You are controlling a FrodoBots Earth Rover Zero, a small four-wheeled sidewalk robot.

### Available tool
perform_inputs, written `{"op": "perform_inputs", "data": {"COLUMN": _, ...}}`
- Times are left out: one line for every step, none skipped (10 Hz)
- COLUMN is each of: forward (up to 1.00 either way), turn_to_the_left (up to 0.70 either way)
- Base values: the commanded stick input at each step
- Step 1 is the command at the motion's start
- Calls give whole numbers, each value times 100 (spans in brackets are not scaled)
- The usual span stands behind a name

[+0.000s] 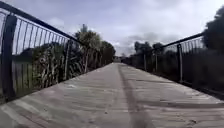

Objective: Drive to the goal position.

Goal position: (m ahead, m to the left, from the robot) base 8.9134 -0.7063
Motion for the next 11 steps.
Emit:
{"op": "perform_inputs", "data": {"forward": 70, "turn_to_the_left": 0}}
{"op": "perform_inputs", "data": {"forward": 70, "turn_to_the_left": 0}}
{"op": "perform_inputs", "data": {"forward": 70, "turn_to_the_left": 0}}
{"op": "perform_inputs", "data": {"forward": 70, "turn_to_the_left": 0}}
{"op": "perform_inputs", "data": {"forward": 70, "turn_to_the_left": 0}}
{"op": "perform_inputs", "data": {"forward": 70, "turn_to_the_left": 0}}
{"op": "perform_inputs", "data": {"forward": 70, "turn_to_the_left": 0}}
{"op": "perform_inputs", "data": {"forward": 70, "turn_to_the_left": 0}}
{"op": "perform_inputs", "data": {"forward": 70, "turn_to_the_left": 0}}
{"op": "perform_inputs", "data": {"forward": 70, "turn_to_the_left": 0}}
{"op": "perform_inputs", "data": {"forward": 70, "turn_to_the_left": 0}}
